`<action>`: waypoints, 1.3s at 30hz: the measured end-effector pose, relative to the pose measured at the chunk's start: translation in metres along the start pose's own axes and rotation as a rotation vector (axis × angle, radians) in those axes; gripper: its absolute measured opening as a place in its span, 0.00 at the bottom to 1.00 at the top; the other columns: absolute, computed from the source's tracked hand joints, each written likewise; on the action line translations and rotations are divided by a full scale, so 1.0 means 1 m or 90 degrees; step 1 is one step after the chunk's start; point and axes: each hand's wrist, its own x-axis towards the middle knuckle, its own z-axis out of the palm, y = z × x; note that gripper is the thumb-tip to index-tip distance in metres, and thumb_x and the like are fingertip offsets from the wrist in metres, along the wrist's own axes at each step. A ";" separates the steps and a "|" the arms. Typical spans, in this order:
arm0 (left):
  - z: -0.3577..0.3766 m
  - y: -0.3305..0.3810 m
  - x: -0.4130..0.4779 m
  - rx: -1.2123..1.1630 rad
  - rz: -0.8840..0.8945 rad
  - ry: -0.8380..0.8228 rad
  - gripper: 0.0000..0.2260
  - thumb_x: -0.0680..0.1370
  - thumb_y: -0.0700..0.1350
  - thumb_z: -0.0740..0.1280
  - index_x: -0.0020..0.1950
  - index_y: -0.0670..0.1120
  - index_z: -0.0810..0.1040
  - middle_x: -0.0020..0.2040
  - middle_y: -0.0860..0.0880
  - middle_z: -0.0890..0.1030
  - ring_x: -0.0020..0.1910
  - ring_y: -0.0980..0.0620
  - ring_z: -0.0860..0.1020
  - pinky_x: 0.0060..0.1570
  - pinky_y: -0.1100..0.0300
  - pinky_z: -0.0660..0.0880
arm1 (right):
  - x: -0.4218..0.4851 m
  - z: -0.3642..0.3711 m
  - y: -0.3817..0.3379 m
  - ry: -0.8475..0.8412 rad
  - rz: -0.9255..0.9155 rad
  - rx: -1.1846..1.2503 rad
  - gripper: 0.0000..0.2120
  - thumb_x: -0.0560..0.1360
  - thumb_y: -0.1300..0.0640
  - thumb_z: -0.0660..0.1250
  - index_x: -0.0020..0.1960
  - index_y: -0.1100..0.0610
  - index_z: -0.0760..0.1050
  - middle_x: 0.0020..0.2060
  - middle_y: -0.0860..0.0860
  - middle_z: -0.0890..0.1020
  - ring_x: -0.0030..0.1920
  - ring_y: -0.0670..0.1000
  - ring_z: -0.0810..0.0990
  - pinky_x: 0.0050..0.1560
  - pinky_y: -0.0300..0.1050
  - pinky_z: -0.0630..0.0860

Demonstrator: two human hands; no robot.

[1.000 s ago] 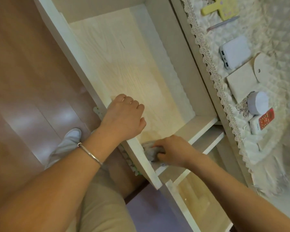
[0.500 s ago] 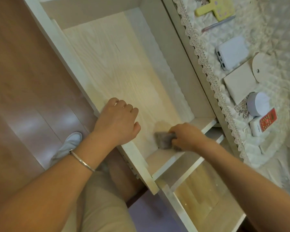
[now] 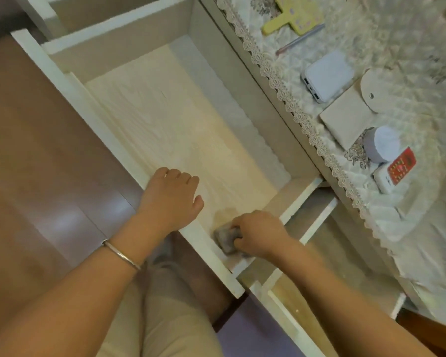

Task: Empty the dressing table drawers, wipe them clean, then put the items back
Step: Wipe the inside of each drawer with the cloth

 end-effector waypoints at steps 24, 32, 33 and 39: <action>-0.092 0.070 -0.052 0.005 0.328 0.129 0.27 0.72 0.55 0.55 0.62 0.38 0.74 0.60 0.38 0.77 0.61 0.38 0.74 0.59 0.42 0.69 | -0.177 0.122 0.005 0.795 0.460 1.071 0.13 0.73 0.58 0.68 0.58 0.52 0.77 0.48 0.48 0.82 0.49 0.48 0.80 0.52 0.51 0.79; -0.062 0.163 -0.055 0.006 0.390 0.125 0.27 0.73 0.55 0.54 0.62 0.38 0.74 0.59 0.39 0.78 0.61 0.39 0.74 0.60 0.42 0.69 | -0.208 0.177 0.071 0.788 0.480 1.011 0.13 0.73 0.60 0.67 0.57 0.53 0.77 0.41 0.41 0.79 0.43 0.39 0.77 0.41 0.32 0.72; -0.054 0.174 -0.055 0.001 0.377 0.118 0.27 0.73 0.55 0.54 0.62 0.38 0.74 0.60 0.40 0.77 0.62 0.39 0.74 0.60 0.43 0.69 | -0.206 0.183 0.083 0.765 0.462 0.995 0.13 0.73 0.60 0.67 0.57 0.53 0.77 0.40 0.40 0.79 0.42 0.37 0.77 0.39 0.28 0.72; 0.001 0.220 -0.058 -0.013 0.256 0.079 0.26 0.72 0.54 0.55 0.60 0.37 0.75 0.58 0.38 0.78 0.58 0.38 0.76 0.55 0.45 0.73 | -0.180 0.198 0.158 0.536 0.259 0.888 0.14 0.74 0.60 0.66 0.59 0.54 0.76 0.46 0.44 0.78 0.48 0.45 0.77 0.45 0.34 0.70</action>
